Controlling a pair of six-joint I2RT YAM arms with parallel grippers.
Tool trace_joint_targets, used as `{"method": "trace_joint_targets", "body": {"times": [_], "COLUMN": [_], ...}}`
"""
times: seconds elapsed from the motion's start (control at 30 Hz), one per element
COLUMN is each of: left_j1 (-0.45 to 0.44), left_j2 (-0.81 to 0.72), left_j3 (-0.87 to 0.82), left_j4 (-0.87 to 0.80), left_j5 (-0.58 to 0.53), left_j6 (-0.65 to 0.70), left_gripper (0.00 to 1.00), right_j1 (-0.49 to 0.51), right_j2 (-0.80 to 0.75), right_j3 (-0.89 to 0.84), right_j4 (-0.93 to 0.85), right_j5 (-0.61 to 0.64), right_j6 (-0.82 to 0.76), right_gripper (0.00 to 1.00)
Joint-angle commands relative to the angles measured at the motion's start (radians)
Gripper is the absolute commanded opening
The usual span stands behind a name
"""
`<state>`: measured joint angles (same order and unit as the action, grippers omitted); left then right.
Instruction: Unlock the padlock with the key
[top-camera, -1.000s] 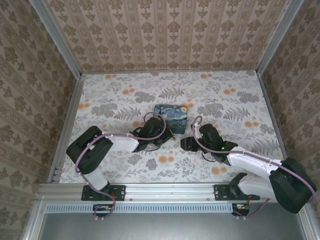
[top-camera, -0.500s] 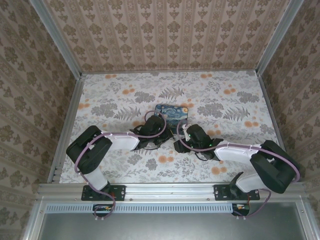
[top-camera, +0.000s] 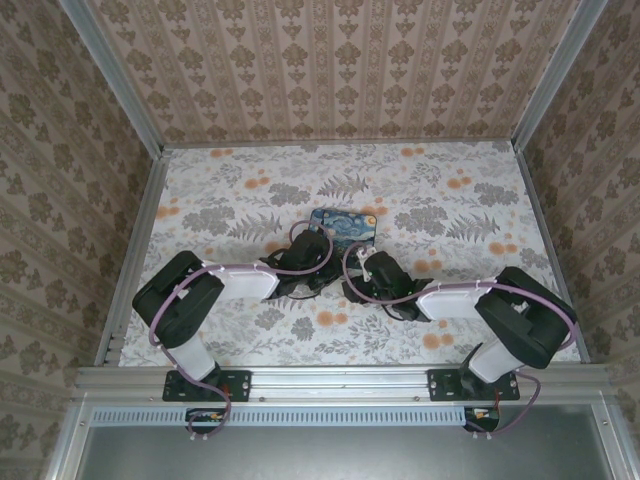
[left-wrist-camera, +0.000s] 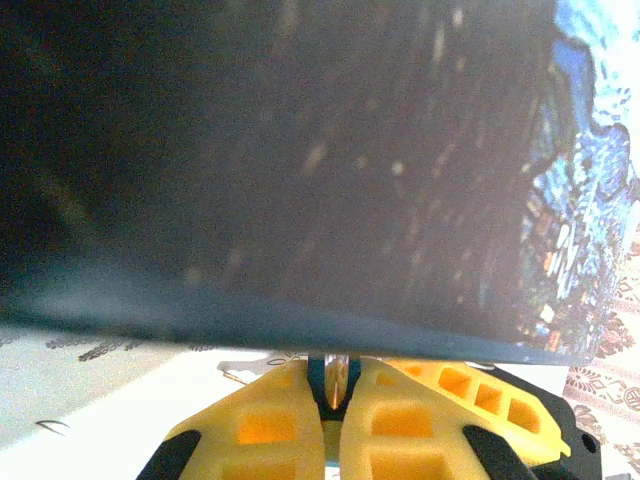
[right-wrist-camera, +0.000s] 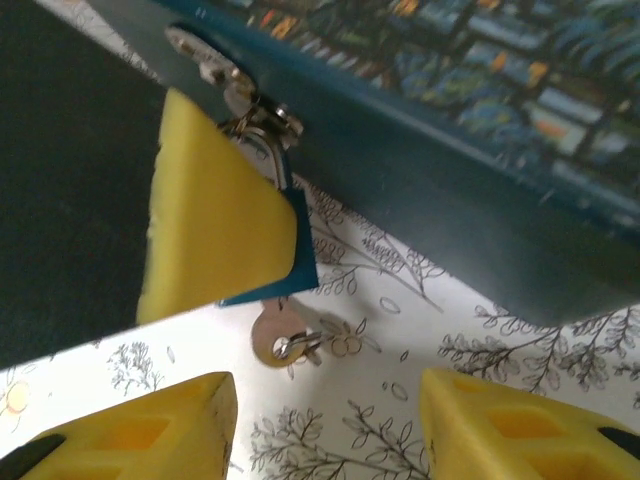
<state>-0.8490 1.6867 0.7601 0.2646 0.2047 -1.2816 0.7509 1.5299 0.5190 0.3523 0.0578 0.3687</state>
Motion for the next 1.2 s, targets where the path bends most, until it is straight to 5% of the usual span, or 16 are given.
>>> {"method": "trace_joint_targets", "body": {"times": [0.0,0.37,0.73,0.93,0.97,1.07,1.17], "left_j1": [0.004,0.004,-0.001,-0.003,-0.003,-0.002,-0.002], "left_j2": [0.008,0.010,0.021,0.020,0.018,0.011,0.003], "left_j3": [-0.004,-0.005,-0.010,-0.024,-0.025,-0.027,-0.029], "left_j4": [-0.088,-0.085,-0.077,-0.065,-0.066,-0.068,-0.068], "left_j5": [0.022,0.029,0.032,0.027,0.026,0.021,0.016], "left_j6": [0.008,0.005,0.002,-0.002,-0.002,-0.001,0.003], "left_gripper": [0.00,0.00,0.00,0.00,0.00,0.00,0.00], "right_j1": [0.004,0.005,-0.007,-0.072,-0.077,-0.084,-0.087], "right_j2": [0.029,0.122,0.101,0.072,0.069,0.047,0.016], "right_j3": [0.027,0.068,0.080,0.038,0.033,0.015,-0.018], "right_j4": [0.064,0.129,0.142,0.197,0.200,0.187,0.176], "right_j5": [0.059,0.048,0.005,-0.130,-0.154,-0.183,-0.194], "right_j6": [0.000,0.045,0.081,0.170,0.176,0.189,0.198], "right_gripper": [0.51,0.44,0.14,0.00,0.03,0.42,0.57]}}
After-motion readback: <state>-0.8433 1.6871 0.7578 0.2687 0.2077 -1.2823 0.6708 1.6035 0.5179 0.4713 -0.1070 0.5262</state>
